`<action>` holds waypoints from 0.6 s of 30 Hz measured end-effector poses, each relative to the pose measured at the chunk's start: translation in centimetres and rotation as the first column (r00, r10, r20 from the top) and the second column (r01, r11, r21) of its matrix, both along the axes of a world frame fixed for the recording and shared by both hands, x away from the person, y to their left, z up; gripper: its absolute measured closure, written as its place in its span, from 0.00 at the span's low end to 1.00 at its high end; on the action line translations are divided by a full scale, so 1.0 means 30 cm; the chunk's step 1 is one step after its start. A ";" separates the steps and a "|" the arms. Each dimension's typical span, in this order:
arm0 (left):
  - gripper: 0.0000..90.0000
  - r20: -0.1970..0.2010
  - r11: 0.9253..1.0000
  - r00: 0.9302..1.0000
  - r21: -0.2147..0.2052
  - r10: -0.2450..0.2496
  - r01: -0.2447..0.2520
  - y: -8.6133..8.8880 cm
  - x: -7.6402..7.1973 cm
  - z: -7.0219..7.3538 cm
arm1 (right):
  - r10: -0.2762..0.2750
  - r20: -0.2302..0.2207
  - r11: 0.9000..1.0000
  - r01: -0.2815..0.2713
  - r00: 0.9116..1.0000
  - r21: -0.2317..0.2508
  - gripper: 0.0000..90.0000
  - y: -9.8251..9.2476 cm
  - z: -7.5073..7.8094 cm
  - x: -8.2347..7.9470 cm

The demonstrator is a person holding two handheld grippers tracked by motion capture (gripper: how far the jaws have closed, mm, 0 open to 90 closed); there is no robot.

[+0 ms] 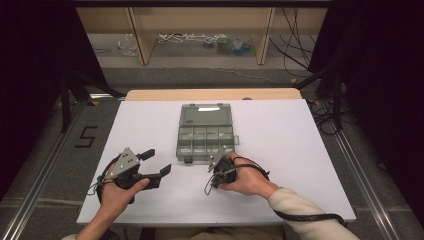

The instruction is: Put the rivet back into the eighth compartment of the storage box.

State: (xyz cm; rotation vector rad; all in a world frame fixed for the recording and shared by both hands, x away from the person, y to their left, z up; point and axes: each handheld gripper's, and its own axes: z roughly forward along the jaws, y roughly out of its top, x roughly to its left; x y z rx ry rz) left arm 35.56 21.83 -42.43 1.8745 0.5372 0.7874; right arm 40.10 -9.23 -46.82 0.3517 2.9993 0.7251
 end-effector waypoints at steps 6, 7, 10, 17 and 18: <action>0.23 -0.005 1.000 1.000 0.006 0.005 -0.005 0.000 -0.001 0.001 | -0.002 0.002 1.000 0.002 1.000 0.001 0.92 0.000 0.000 -0.001; 0.23 -0.004 1.000 1.000 0.007 0.005 -0.005 0.000 -0.001 0.001 | -0.004 0.003 1.000 0.004 1.000 0.002 0.92 0.000 0.000 -0.002; 0.23 -0.003 1.000 1.000 0.006 0.005 -0.005 0.000 -0.001 0.001 | 0.000 0.005 1.000 0.000 1.000 0.001 0.92 0.000 0.000 -0.001; 0.23 0.004 1.000 1.000 0.000 -0.002 0.002 0.001 0.001 0.000 | 0.003 0.008 1.000 -0.003 1.000 0.012 0.92 -0.002 0.011 -0.001; 0.23 0.004 1.000 1.000 -0.001 0.000 0.000 0.001 0.001 0.000 | 0.000 0.006 1.000 0.000 1.000 0.014 0.92 -0.003 0.013 0.000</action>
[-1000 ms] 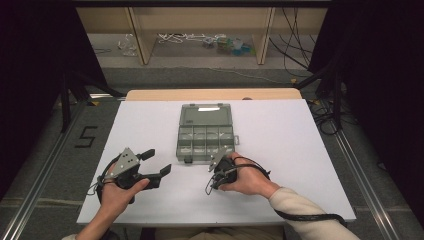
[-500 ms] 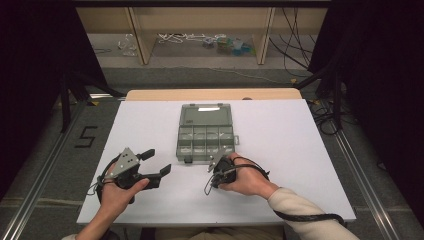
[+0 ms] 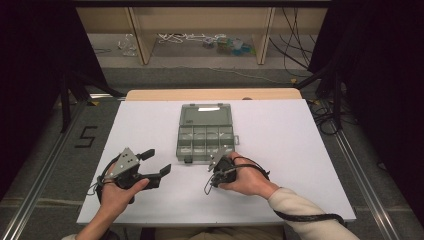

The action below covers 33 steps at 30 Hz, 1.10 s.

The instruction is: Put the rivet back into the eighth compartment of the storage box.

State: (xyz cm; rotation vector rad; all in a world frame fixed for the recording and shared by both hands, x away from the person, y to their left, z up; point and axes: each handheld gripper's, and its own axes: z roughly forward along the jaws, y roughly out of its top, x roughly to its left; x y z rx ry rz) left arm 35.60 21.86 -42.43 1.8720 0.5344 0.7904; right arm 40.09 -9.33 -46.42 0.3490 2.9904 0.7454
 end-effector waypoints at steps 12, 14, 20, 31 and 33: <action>0.23 0.000 1.000 1.000 0.001 0.001 -0.001 0.001 0.000 0.000 | -0.007 0.014 0.999 0.007 1.000 0.032 0.92 -0.010 0.030 0.005; 0.23 -0.002 1.000 1.000 0.004 0.003 -0.003 0.001 0.000 0.000 | -0.010 0.016 0.999 0.010 1.000 0.038 0.92 -0.013 0.037 0.008; 0.23 -0.006 1.000 1.000 0.009 0.007 -0.006 0.001 -0.002 0.001 | -0.011 0.024 0.998 0.009 1.000 0.057 0.92 -0.017 0.048 0.014; 0.23 -0.007 1.000 1.000 0.009 0.006 -0.006 0.001 -0.001 0.001 | -0.035 0.032 0.997 0.032 0.999 0.077 0.92 -0.029 0.069 0.023; 0.23 -0.006 1.000 1.000 0.009 0.007 -0.007 0.002 -0.001 0.001 | -0.035 0.035 0.996 0.032 0.999 0.080 0.92 -0.030 0.071 0.024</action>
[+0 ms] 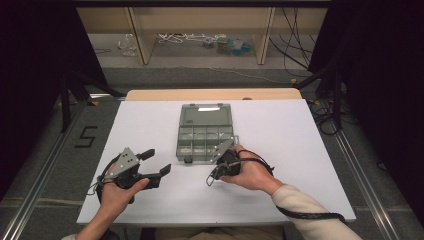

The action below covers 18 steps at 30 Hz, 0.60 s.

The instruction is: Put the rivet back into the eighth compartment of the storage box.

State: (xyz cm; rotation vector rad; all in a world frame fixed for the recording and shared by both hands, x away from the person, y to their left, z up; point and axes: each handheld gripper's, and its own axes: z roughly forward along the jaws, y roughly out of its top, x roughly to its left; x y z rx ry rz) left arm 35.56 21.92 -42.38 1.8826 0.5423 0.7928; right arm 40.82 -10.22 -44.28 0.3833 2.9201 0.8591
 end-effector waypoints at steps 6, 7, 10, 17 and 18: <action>0.23 -0.001 1.000 1.000 -0.001 -0.001 0.001 -0.002 0.000 -0.001 | -0.013 0.009 1.000 0.013 1.000 0.012 0.92 -0.005 0.015 0.004; 0.23 -0.001 1.000 1.000 0.000 -0.001 0.001 -0.002 -0.001 0.000 | -0.014 0.010 1.000 0.014 1.000 0.013 0.92 -0.007 0.017 0.005; 0.23 0.000 1.000 1.000 0.000 -0.002 0.002 0.000 0.000 0.000 | -0.023 0.015 1.000 0.023 1.000 0.020 0.92 -0.011 0.021 0.009; 0.23 -0.001 1.000 1.000 0.000 0.000 0.000 -0.001 -0.001 0.000 | -0.037 0.025 0.999 0.036 0.999 0.030 0.92 -0.020 0.030 0.017; 0.23 0.000 1.000 1.000 -0.001 0.000 0.000 -0.001 0.000 0.000 | -0.033 0.019 0.999 0.032 0.999 0.031 0.92 -0.022 0.033 0.019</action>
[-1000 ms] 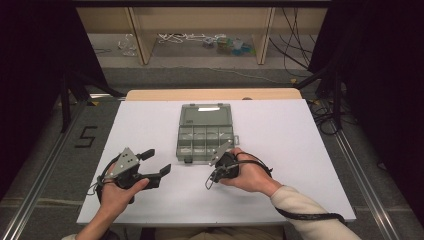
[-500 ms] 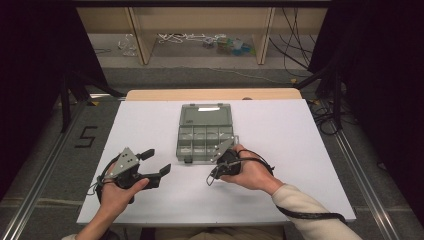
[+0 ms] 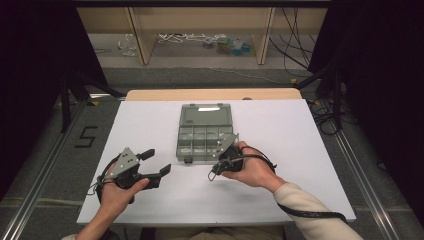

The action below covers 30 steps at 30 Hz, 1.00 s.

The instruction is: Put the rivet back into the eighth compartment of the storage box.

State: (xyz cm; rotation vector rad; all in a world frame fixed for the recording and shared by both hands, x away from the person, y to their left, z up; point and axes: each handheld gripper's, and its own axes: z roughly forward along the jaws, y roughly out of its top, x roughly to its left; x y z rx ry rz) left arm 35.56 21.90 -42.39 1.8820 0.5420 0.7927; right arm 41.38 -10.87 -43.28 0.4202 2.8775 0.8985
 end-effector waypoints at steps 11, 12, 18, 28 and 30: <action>0.23 -0.001 1.000 1.000 0.004 -0.001 0.001 -0.001 0.002 0.000 | -0.017 0.009 1.000 0.017 1.000 0.026 0.92 -0.009 0.014 0.009; 0.23 -0.002 1.000 1.000 0.003 -0.002 0.002 -0.001 0.002 0.000 | -0.020 0.008 0.999 0.019 1.000 0.028 0.92 -0.011 0.017 0.010; 0.23 0.001 1.000 1.000 0.002 0.000 0.000 0.000 0.000 0.001 | -0.038 0.022 0.998 0.037 0.999 0.043 0.92 -0.017 0.024 0.014; 0.23 -0.001 1.000 1.000 0.003 -0.002 0.002 0.000 0.003 0.000 | -0.063 0.037 0.996 0.061 0.997 0.068 0.92 -0.037 0.044 0.030; 0.23 0.000 1.000 1.000 0.004 -0.002 0.002 -0.001 0.003 0.000 | -0.082 0.043 0.994 0.079 0.996 0.076 0.92 -0.043 0.048 0.033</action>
